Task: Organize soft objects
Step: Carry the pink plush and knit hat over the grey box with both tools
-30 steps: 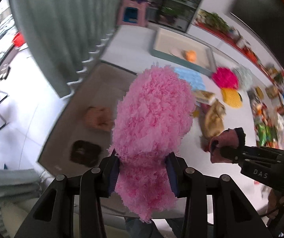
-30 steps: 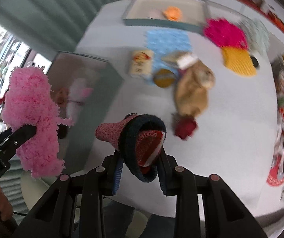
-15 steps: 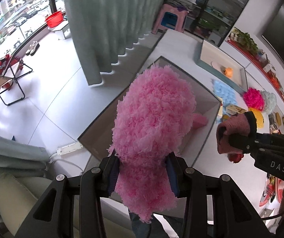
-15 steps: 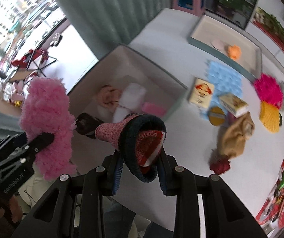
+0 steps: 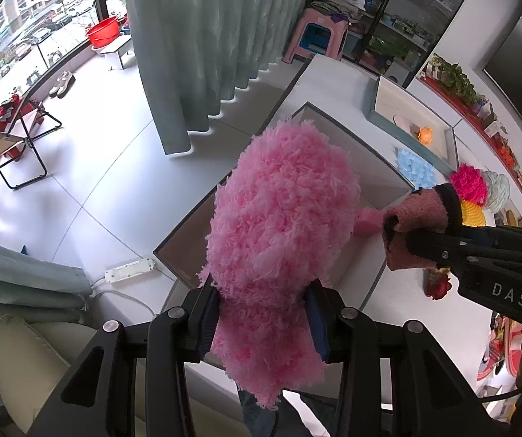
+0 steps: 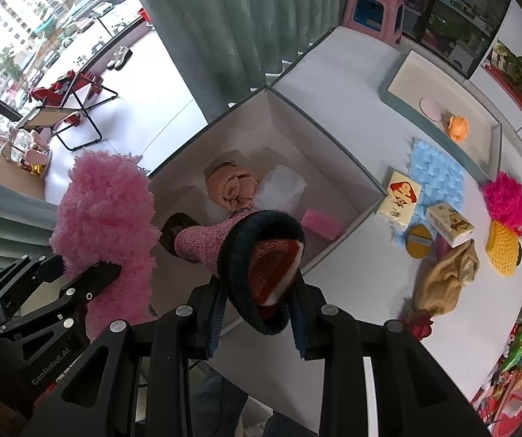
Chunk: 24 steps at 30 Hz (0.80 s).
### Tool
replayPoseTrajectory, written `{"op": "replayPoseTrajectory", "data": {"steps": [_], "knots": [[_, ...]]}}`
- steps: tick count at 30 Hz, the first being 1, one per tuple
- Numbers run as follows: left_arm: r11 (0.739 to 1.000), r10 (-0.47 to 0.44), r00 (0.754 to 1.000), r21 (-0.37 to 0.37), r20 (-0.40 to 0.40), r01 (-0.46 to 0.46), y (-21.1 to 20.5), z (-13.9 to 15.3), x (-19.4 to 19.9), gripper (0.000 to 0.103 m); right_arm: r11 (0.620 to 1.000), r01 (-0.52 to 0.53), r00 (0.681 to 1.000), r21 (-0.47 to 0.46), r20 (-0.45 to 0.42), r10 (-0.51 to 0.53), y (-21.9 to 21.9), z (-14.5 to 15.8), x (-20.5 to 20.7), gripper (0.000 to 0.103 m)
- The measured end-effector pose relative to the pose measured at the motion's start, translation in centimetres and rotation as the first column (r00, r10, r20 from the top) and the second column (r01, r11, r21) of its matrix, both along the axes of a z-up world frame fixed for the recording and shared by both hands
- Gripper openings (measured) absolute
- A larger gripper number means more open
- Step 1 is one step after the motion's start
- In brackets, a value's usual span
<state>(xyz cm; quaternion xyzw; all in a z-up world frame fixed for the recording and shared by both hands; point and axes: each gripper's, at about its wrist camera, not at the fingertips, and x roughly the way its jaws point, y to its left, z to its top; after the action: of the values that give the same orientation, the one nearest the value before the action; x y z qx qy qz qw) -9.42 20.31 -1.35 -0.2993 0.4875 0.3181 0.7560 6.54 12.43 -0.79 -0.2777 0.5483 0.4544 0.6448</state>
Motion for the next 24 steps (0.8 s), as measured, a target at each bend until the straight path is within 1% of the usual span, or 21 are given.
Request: {"op": "replayPoseTrajectory", "data": {"steps": [13,24], "knots": [[1.000,-0.024,1.000,-0.009,-0.002,0.024,0.32,-0.36,0.33,0.043,1.000,-0.002,1.000,-0.010,0.003,0.002,0.39,-0.14,-0.24,0.034],[0.999,-0.040,0.999,-0.016,-0.019,0.039,0.93,-0.79,0.77,0.043,1.000,0.005,1.000,-0.014,-0.001,-0.005,0.40,-0.46,-0.21,0.034]]}}
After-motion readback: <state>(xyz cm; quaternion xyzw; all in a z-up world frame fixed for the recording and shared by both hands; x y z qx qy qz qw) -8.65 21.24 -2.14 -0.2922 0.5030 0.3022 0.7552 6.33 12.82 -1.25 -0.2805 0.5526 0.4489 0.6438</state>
